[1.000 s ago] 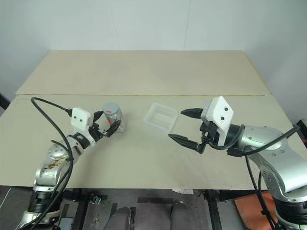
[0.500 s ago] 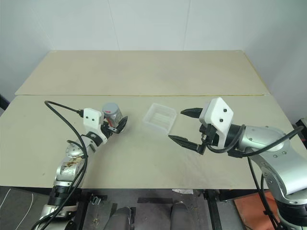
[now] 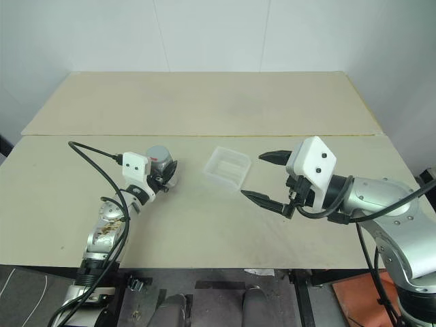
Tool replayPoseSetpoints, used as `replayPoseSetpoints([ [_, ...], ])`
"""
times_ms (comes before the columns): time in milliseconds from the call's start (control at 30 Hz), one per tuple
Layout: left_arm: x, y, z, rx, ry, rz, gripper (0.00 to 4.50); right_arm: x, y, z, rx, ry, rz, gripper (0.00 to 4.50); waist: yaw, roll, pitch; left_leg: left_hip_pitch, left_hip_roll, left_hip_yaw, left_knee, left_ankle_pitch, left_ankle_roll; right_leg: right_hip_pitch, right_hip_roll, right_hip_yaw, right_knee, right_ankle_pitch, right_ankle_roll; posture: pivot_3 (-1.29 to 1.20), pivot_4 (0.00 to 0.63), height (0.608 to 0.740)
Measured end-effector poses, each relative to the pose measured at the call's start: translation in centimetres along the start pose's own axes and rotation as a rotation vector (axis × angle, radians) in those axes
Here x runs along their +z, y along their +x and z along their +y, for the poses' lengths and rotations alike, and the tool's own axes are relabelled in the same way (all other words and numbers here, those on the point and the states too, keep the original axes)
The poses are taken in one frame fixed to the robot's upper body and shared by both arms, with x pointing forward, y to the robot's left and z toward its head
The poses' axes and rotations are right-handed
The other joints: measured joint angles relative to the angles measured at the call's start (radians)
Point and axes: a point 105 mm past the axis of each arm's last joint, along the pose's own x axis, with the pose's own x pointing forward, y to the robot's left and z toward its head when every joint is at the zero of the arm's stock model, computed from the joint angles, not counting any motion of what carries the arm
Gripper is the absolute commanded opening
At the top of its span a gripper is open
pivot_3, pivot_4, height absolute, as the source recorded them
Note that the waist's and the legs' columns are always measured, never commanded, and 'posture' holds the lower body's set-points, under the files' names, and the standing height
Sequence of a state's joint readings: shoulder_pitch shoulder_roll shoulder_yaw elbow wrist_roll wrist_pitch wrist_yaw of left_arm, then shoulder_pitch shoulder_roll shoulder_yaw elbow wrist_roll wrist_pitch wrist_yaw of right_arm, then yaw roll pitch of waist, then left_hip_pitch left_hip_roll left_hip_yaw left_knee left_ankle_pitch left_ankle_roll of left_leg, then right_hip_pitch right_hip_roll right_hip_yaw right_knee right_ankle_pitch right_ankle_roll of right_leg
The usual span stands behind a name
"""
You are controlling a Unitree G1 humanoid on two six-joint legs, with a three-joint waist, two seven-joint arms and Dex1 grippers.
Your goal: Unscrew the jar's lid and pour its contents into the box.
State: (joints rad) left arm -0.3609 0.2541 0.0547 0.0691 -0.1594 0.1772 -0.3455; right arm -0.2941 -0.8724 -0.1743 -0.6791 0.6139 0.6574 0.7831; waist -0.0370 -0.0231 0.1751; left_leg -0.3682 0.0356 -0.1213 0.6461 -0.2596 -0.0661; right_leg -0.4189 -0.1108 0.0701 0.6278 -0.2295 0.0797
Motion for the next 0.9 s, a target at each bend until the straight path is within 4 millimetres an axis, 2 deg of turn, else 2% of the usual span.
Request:
replayPoseSetpoints([
  [167, 1.3, 0.0, 0.1, -0.1, 0.036, 0.003, 1.92, 0.4, 0.4, 0.0, -0.007, 0.005, -0.035, 4.5, -0.002, 0.0, 0.0, 0.0, 0.0, 0.0, 0.0, 0.0, 0.0, 0.0, 0.0, 0.0, 0.0, 0.0, 0.0, 0.0, 0.15, 0.74],
  [233, 2.7, -0.1, -0.1, -0.195, 0.033, -0.009, 1.92, 1.2, 1.1, -0.1, -0.001, -0.003, -0.076, 4.5, -0.007, 0.0, 0.0, 0.0, 0.0, 0.0, 0.0, 0.0, 0.0, -0.001, 0.0, 0.0, 0.001, 0.0, 0.0, 0.0, 0.15, 0.74],
  [367, 7.0, -0.3, -1.4, -0.449, 0.015, -0.066, 1.92, 3.2, 3.2, -0.5, 0.027, -0.003, -0.172, 4.5, -0.01, 0.0, 0.0, 0.0, 0.0, 0.0, 0.0, 0.0, 0.0, -0.001, 0.0, 0.0, 0.0, 0.0, 0.0, 0.0, 0.15, 0.74],
  [467, 8.5, -1.2, -2.7, -0.664, 0.02, -0.067, 1.92, 4.8, 4.7, -1.0, 0.046, 0.032, -0.241, 4.5, -0.014, 0.0, 0.0, 0.0, 0.0, -0.001, 0.0, 0.0, 0.0, -0.001, 0.0, 0.0, 0.001, 0.0, 0.0, 0.0, 0.15, 0.74],
  [700, 8.5, -1.3, -5.7, -0.972, 0.042, -0.027, 1.92, 7.3, 7.3, -0.9, 0.102, 0.06, -0.3, 4.5, -0.01, 0.001, 0.0, -0.001, 0.0, -0.001, 0.0, 0.0, -0.001, -0.001, 0.0, -0.001, 0.0, 0.0, 0.0, 0.0, 0.15, 0.74],
  [900, 8.9, -0.5, -7.1, -1.054, 0.045, -0.052, 1.92, 7.5, 9.0, -0.1, 0.139, 0.102, -0.274, 4.5, -0.015, 0.001, 0.0, -0.001, 0.0, -0.001, 0.0, 0.0, -0.001, -0.002, 0.0, -0.001, 0.001, 0.0, 0.0, 0.0, 0.15, 0.74],
])
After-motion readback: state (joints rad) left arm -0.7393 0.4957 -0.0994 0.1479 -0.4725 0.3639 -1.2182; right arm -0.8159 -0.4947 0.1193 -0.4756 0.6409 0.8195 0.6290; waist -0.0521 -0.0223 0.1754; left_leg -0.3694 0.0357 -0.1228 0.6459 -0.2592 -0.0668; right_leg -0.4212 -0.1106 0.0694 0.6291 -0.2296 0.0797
